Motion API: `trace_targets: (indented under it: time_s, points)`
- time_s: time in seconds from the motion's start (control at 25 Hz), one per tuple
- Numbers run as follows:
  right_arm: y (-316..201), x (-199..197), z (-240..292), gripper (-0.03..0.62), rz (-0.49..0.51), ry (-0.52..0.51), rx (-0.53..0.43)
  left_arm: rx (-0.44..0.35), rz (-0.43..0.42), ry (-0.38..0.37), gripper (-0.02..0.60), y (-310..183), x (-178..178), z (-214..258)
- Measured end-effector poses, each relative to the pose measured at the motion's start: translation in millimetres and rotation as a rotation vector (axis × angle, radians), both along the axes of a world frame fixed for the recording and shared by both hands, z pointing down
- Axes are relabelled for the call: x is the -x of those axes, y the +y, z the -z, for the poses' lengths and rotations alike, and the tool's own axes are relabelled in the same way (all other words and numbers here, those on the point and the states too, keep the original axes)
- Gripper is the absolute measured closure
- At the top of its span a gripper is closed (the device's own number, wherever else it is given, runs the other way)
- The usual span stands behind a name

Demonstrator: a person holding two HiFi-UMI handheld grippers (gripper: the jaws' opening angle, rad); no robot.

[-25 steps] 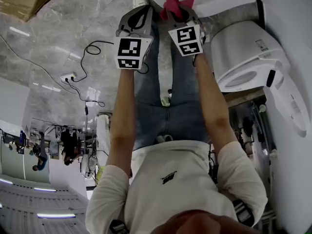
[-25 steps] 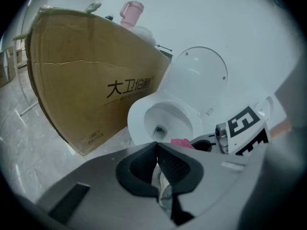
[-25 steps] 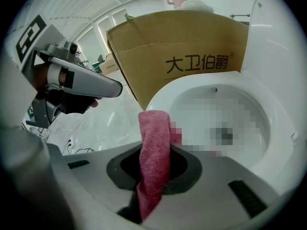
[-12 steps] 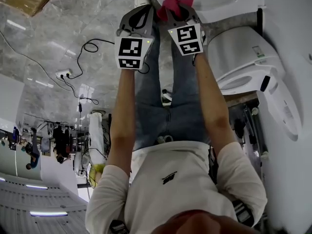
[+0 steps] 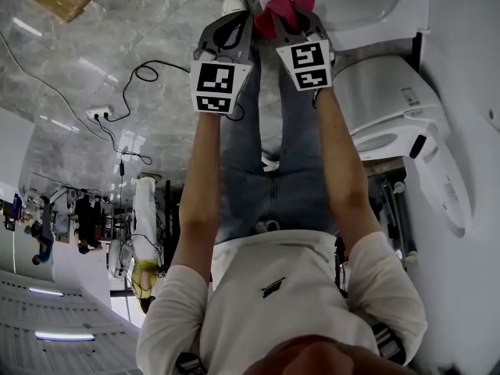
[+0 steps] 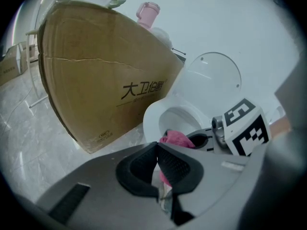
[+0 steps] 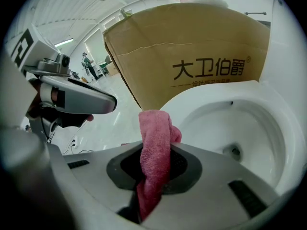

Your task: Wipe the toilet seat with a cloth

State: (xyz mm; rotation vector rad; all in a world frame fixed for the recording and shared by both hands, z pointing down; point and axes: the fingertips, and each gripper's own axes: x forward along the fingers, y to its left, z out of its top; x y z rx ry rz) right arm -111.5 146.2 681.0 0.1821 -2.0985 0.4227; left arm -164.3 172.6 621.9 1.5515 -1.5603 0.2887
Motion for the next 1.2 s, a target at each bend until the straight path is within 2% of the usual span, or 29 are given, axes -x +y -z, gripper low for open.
trace_targets:
  time_s: [0.48,1.2]
  points:
    - [-27.2,21.9,-2.8,0.546,0.045,-0.016,-0.005,0.012,0.034,0.0,0.571,-15.2,8.6,-3.2]
    - [-74.3,56.6,-0.2,0.546,0.043,-0.047,-0.056,0.009,0.045,-0.007,0.571,-42.0,18.1,-4.2]
